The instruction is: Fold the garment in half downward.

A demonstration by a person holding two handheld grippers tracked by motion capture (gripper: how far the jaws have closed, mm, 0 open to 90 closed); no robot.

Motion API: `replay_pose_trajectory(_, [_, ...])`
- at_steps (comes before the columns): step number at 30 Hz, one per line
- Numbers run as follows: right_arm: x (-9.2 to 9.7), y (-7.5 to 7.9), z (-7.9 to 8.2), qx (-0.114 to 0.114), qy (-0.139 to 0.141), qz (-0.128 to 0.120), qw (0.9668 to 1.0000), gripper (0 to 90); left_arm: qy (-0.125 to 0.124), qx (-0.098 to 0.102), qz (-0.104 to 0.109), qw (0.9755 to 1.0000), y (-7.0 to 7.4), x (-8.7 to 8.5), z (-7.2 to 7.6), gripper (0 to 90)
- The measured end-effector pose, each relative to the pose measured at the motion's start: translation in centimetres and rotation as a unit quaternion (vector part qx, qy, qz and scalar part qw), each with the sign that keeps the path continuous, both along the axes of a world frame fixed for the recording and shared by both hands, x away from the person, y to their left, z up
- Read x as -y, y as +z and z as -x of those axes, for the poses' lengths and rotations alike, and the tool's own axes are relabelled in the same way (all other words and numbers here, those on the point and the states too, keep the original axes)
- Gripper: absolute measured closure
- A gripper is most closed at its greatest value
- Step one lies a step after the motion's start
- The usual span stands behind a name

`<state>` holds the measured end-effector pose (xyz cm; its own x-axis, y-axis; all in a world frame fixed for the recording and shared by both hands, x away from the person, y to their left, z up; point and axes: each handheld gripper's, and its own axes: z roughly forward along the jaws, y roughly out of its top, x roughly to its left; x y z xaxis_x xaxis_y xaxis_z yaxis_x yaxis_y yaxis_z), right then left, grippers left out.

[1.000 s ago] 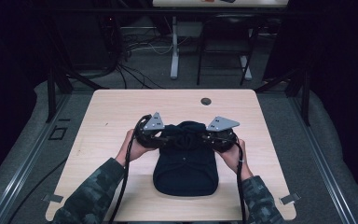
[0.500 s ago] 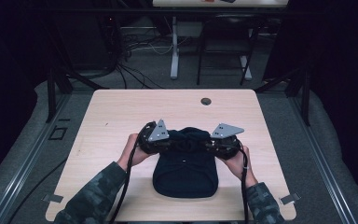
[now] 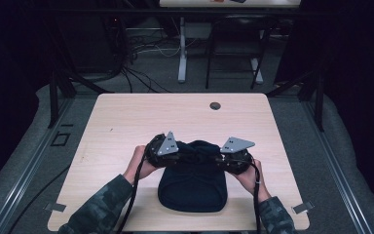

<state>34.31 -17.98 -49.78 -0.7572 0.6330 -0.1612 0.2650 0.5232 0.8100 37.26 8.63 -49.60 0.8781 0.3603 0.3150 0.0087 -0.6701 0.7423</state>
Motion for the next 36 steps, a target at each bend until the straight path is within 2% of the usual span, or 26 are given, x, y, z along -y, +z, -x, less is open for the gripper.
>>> replay_pose_trajectory(8, [-0.1, -0.6, 1.1, -0.002, 0.009, 0.008, 0.9999, 66.5, -0.009, -0.011, 0.002, 0.9999, -0.5, -0.3, 0.8, 54.6])
replay_pose_trajectory(13, [-0.1, -1.1, 1.9, -0.008, 0.018, 0.014, 0.9997, 66.6, -0.022, -0.022, 0.008, 0.9995, -1.1, -0.5, 1.6, 59.2])
replay_pose_trajectory(21, [0.0, -1.8, 3.0, -0.013, 0.028, 0.032, 0.999, 66.7, -0.038, -0.029, 0.003, 0.9988, -2.1, -0.6, 2.9, 62.3])
replay_pose_trajectory(27, [0.0, -2.5, 3.6, -0.025, 0.036, 0.034, 0.9984, 66.6, -0.044, -0.049, 0.016, 0.9977, -3.3, -0.8, 3.5, 62.6])
replay_pose_trajectory(36, [-0.3, -3.9, 4.4, -0.046, 0.049, 0.052, 0.9964, 65.7, -0.05, -0.067, 0.009, 0.9965, -4.7, -1.0, 4.4, 62.5])
